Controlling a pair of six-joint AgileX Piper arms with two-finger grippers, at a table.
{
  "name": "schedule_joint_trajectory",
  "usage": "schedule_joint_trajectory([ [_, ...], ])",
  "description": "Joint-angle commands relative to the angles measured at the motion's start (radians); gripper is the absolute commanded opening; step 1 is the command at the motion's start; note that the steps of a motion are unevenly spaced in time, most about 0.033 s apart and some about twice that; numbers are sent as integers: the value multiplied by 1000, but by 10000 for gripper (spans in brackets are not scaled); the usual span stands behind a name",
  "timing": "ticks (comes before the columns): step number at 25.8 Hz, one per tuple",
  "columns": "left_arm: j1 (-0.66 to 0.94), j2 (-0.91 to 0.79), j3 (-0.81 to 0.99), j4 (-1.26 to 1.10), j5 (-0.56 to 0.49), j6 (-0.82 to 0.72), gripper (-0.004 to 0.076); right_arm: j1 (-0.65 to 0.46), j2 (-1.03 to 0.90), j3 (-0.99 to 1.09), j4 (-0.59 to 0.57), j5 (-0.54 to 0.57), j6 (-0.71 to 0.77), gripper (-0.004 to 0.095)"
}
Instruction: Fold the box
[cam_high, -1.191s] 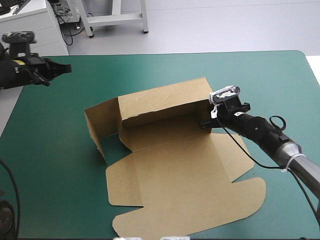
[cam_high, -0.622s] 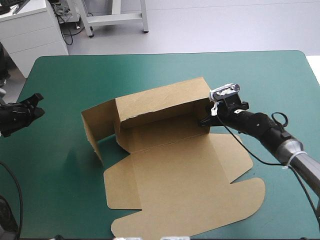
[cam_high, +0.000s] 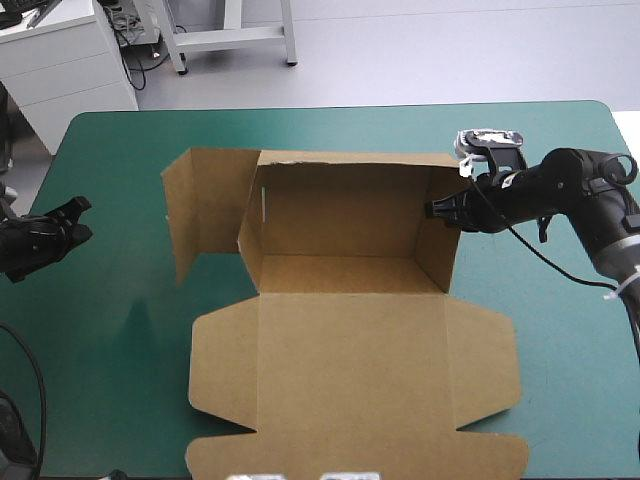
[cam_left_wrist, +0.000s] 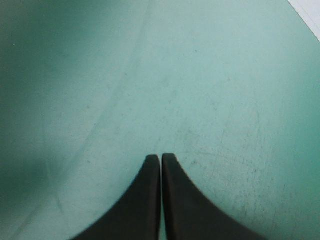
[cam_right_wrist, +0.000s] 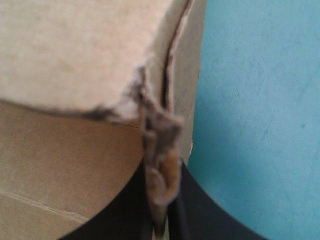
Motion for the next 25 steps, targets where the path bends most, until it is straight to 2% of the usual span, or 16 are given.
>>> schedule_joint_trajectory([
  [1,-1,-40,-22,-55,-18,0,-8,-6,-28,-47,-21,90,41,-16],
  [5,-1,-40,-22,-55,-12,0,-8,-6,12,-47,-23,213,47,-16],
  [8,-1,-40,-22,-57,0,0,-8,-4,69,-47,10,211,47,-15],
  [13,-1,-40,-22,-57,4,0,-14,-4,157,-59,-2,204,47,-16],
  [18,-1,-40,-22,-57,4,0,-17,-4,245,-135,-9,160,47,-16],
  [25,-1,-38,-22,-60,-11,0,-32,-4,372,-251,-6,177,32,-16],
])
